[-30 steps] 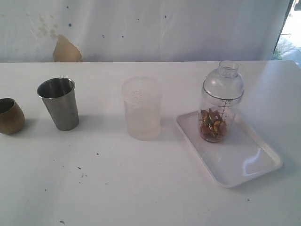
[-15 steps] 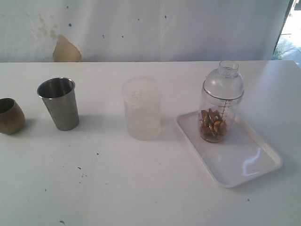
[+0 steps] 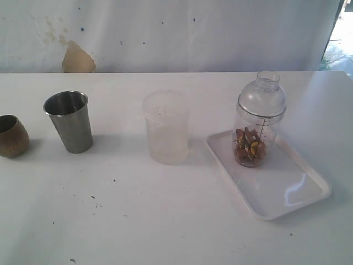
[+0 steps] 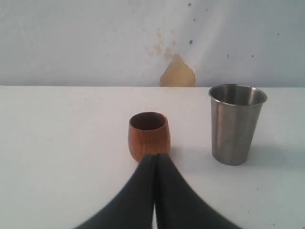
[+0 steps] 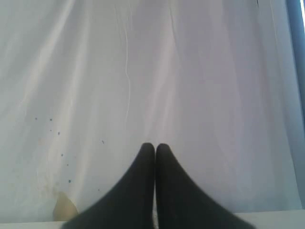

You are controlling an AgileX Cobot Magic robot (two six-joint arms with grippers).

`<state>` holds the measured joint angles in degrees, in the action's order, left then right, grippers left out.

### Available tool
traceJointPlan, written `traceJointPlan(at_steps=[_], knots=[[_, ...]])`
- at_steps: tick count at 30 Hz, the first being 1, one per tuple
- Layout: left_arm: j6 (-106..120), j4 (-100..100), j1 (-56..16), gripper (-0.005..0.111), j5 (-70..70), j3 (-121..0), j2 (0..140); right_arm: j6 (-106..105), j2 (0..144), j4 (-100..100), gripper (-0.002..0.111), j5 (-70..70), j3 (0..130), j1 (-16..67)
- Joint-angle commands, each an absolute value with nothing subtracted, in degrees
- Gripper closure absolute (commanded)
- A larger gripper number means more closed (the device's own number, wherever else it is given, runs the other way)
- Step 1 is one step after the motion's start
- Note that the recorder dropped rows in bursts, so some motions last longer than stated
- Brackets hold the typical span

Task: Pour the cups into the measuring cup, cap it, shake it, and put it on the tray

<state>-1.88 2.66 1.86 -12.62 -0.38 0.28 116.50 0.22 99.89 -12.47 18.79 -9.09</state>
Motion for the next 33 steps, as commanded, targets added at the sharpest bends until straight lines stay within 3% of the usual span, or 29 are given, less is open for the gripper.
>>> traceJointPlan(at_steps=[1, 33], knots=[[0.0, 2.1, 2.1, 0.107, -13.3, 0.0, 0.0, 116.8, 0.0, 99.9, 0.108, -11.8, 18.7, -9.3], [0.0, 2.4, 2.1, 0.107, -11.7, 0.0, 0.0, 119.9, 0.0, 98.8, 0.108, -8.1, 18.7, -5.6]])
